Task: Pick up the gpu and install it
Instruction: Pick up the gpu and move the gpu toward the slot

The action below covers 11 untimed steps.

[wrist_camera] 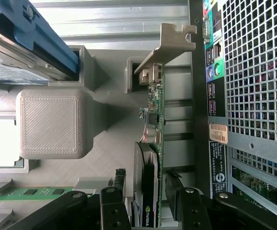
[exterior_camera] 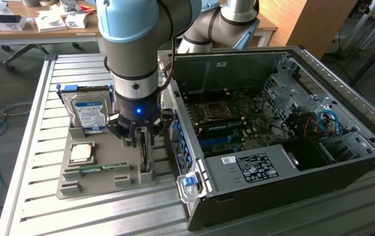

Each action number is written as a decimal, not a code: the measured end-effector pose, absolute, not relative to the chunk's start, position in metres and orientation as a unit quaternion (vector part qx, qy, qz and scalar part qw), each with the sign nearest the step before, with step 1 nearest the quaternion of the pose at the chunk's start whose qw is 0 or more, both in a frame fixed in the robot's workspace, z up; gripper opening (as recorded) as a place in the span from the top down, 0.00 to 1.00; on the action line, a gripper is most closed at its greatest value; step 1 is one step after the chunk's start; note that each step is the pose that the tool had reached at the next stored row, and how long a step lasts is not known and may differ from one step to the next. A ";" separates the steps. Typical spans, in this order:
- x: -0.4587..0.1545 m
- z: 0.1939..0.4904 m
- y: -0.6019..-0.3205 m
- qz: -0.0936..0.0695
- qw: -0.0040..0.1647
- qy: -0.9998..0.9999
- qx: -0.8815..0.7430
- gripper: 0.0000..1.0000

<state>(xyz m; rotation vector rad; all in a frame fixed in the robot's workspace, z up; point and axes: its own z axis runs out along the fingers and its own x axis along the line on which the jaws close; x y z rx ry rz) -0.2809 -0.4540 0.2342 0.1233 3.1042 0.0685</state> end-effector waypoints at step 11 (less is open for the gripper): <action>-0.279 0.233 -0.454 0.022 0.017 0.999 0.040 0.61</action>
